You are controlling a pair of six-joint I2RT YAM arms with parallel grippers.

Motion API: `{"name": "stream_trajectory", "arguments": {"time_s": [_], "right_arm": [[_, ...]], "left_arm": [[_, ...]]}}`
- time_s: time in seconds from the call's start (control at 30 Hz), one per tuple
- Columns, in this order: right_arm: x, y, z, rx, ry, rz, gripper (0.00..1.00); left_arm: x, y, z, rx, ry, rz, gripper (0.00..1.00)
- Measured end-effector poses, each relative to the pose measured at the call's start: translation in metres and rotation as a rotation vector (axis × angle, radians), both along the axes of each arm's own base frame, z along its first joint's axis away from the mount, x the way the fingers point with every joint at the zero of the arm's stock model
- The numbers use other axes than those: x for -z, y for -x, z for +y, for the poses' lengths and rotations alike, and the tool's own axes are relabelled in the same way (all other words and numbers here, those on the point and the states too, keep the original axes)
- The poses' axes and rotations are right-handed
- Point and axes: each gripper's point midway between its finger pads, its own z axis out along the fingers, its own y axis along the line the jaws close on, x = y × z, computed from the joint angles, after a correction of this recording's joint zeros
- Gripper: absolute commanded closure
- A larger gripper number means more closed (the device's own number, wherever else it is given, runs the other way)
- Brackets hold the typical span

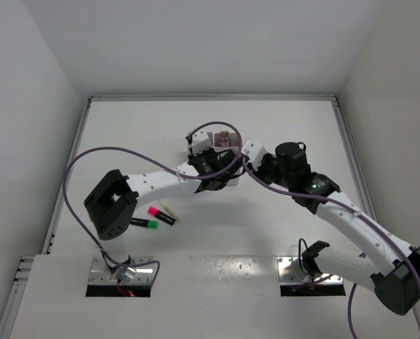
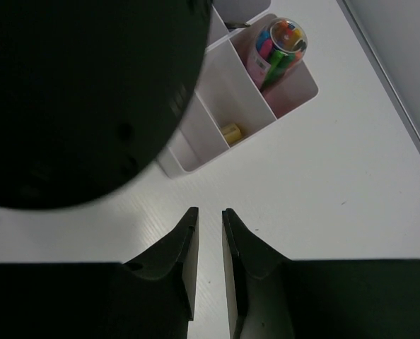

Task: Sort the stationery into containers
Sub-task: Place the pen in the storage box.

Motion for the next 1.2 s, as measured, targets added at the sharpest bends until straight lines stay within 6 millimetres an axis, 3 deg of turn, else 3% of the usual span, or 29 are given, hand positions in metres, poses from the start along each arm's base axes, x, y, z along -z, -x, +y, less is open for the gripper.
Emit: {"name": "stream_trajectory", "arguments": {"time_s": [0.17,0.53,0.93,1.2], "right_arm": [[0.003,-0.001,-0.004,0.019,0.011,0.0,0.79],[0.001,-0.003,-0.004,0.026,0.009,-0.009,0.76],[0.001,-0.004,-0.007,0.04,0.014,-0.011,0.74],[0.001,-0.005,-0.008,0.044,0.014,-0.011,0.74]], "left_arm": [[0.016,-0.007,-0.001,-0.073,-0.005,-0.016,1.0],[0.031,-0.011,0.01,-0.15,0.006,-0.042,1.0],[0.055,-0.011,0.012,-0.17,0.004,-0.007,0.6],[0.054,-0.009,0.012,-0.167,0.007,-0.006,0.56]]}}
